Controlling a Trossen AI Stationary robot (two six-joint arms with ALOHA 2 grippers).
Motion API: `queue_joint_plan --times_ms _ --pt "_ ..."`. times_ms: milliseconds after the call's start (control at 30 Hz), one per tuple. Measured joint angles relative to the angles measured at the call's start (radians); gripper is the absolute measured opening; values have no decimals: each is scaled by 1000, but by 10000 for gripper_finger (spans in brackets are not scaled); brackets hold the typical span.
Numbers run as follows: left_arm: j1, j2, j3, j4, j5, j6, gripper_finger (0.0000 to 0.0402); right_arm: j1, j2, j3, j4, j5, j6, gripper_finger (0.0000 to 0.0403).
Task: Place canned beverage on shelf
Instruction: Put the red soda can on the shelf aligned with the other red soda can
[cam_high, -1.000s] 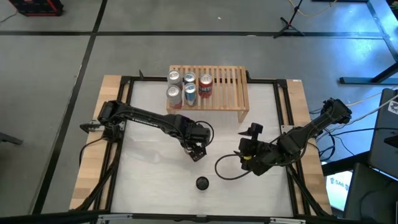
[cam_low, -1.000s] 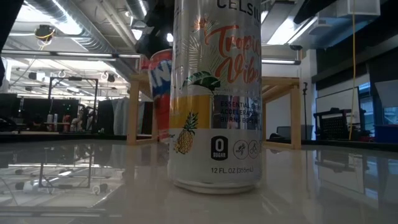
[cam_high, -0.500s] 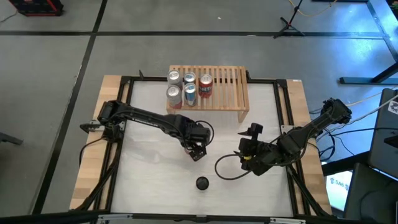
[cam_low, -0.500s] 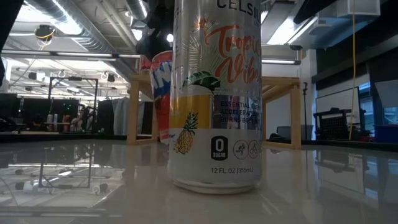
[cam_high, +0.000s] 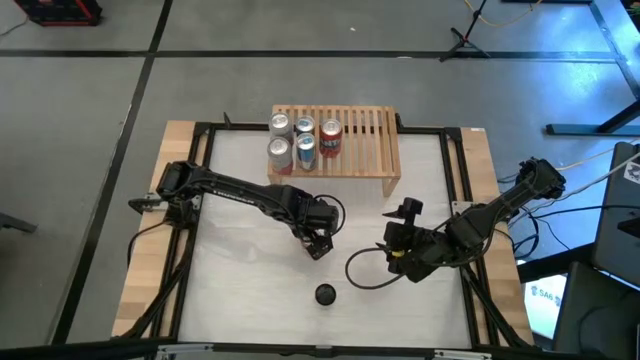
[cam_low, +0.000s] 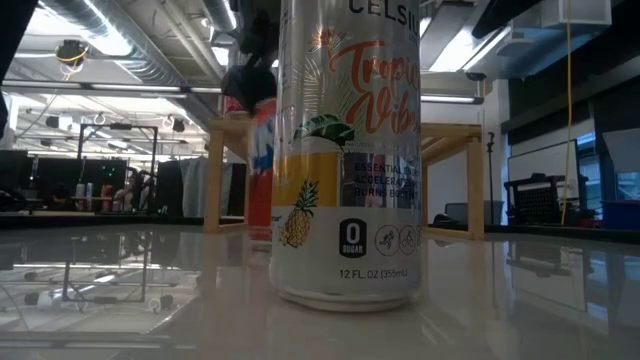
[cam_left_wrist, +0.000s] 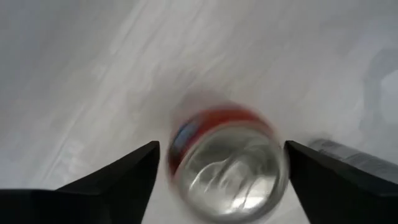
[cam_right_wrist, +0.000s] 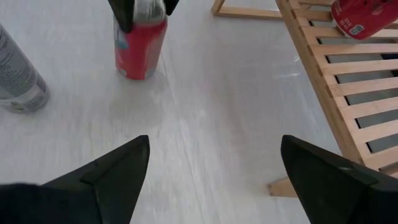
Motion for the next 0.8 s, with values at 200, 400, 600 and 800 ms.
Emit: queue_joint_plan --times_ms 200,400,600,800 --pt "4 -5 0 1 19 -2 378 0 0 0 0 0 0 351" --pt "-17 -85 8 0 25 -35 384 0 0 0 4 -1 0 351" --pt "-112 -256 10 -38 -97 6 384 0 0 0 92 -38 1 351" --pt "-243 -422 -35 -76 -251 74 384 0 0 0 216 -53 -77 351"
